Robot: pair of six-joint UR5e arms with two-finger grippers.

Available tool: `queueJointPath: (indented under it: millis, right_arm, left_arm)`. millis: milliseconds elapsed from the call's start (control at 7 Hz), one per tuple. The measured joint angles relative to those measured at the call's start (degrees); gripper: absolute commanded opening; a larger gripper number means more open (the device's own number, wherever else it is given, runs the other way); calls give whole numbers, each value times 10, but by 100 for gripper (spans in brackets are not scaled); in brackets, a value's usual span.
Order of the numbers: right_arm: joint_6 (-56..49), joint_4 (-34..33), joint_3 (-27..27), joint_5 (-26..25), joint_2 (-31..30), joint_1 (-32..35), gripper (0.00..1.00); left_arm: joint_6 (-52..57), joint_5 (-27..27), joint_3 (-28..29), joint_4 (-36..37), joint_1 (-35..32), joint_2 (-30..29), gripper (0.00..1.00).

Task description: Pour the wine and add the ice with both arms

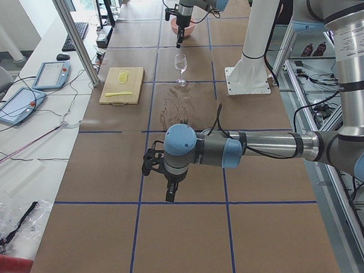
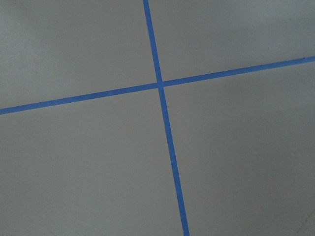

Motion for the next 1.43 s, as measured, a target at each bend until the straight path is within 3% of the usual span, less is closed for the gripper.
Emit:
queueJointPath:
  millis: [571,857,1000,1143,1286,1429]
  right_arm:
    - [11,-10,-37,-35,10,-22,0]
    - [9,-20,-38,-35,6,-22,11]
    - [7,-21,-38,-35,2,-22,25]
    - [6,-21,-37,-35,0,-23,80]
    - [5,-21,-37,-36,-1,-24,100]
    - [5,-22,-37,-36,-2,-25,100]
  left_arm:
    - [0,0,0,0,0,0,100]
    - [0,0,0,0,0,0,100]
    - [0,0,0,-1,0,-1,100]
    - [0,0,1,-1,0,-2,100]
    - [0,0,1,0,0,-2,100]
    - [0,0,1,0,0,-3,100]
